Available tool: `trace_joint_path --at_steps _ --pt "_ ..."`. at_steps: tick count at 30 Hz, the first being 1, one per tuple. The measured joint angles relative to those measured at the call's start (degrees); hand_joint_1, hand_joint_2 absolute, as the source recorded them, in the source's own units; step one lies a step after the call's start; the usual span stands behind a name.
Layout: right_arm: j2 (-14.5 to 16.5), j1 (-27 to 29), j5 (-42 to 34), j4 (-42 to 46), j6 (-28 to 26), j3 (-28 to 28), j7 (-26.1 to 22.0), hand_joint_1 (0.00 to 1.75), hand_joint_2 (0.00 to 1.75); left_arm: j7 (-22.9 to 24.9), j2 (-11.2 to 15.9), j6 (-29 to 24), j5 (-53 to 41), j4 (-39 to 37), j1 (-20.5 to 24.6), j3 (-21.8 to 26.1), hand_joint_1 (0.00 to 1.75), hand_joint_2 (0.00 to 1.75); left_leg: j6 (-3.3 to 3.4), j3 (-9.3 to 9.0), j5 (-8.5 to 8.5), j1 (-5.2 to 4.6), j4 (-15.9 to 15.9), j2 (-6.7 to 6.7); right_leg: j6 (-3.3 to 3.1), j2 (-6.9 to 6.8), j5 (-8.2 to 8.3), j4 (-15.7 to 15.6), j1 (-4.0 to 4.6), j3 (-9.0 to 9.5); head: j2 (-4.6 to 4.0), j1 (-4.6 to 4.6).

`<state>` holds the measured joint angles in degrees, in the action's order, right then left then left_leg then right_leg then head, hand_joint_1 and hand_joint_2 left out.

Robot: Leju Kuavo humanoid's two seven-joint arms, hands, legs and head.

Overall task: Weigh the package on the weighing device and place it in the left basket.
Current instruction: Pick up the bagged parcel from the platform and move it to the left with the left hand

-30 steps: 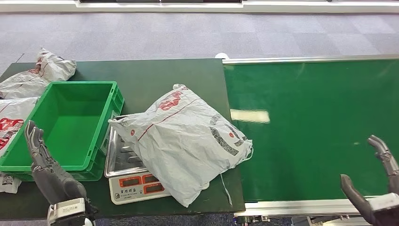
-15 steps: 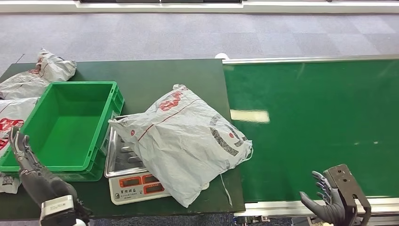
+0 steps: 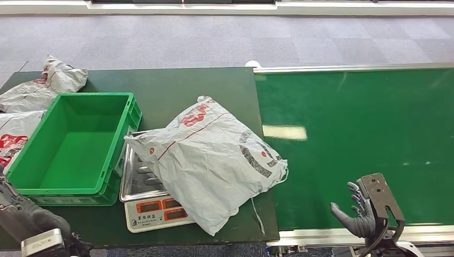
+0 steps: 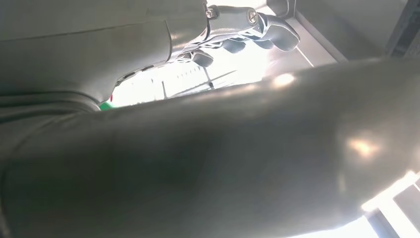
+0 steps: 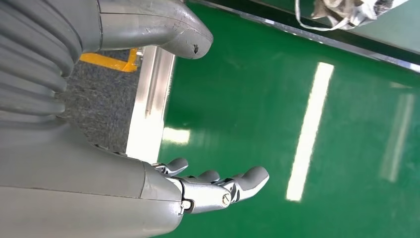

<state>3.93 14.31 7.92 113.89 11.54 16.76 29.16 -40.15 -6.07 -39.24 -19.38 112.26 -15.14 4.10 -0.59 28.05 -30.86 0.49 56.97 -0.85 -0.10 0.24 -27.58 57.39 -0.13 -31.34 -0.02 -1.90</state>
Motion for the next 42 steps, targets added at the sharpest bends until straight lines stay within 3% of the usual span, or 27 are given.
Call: trace_joint_path --at_steps 17,24,28,36,42 --pt "1.5 0.5 1.5 0.4 -0.2 -0.1 0.0 0.00 1.75 0.4 -1.9 1.7 -0.7 0.5 0.3 1.5 0.00 0.00 0.00 -0.12 0.00 0.00 0.0 -0.01 0.00 0.00 0.00 0.0 0.01 0.01 0.00 0.00" --pt "2.8 3.2 4.4 2.7 0.7 -0.1 0.0 0.00 1.75 7.9 -1.5 11.4 -6.6 -2.9 3.8 1.8 0.00 0.00 0.00 -0.10 0.00 0.00 0.0 -0.02 0.00 -0.01 0.00 0.0 0.01 0.02 0.00 0.01" --pt "3.0 4.1 5.2 3.3 1.4 -0.1 0.0 0.00 1.75 13.0 0.6 17.4 -12.4 -7.2 8.4 1.1 0.00 1.75 -0.01 -0.19 0.05 0.00 0.0 -0.01 -0.02 -0.01 0.03 0.0 0.01 0.04 0.00 0.01" --pt "3.0 4.6 4.9 3.5 0.4 -0.1 0.0 0.00 1.75 18.4 8.4 28.6 -17.1 -21.0 23.0 -4.6 0.00 1.75 -0.13 -0.49 0.25 0.00 0.0 -0.03 -0.09 -0.02 0.22 0.0 0.02 -0.04 0.00 0.00" --pt "3.0 5.0 4.3 3.7 0.7 -0.1 0.0 0.00 1.75 21.1 12.6 33.7 -19.3 -31.8 33.8 -11.4 0.00 1.75 -0.11 -0.47 0.31 0.00 0.0 0.01 -0.15 0.02 0.30 0.1 0.01 -0.08 0.00 0.02"
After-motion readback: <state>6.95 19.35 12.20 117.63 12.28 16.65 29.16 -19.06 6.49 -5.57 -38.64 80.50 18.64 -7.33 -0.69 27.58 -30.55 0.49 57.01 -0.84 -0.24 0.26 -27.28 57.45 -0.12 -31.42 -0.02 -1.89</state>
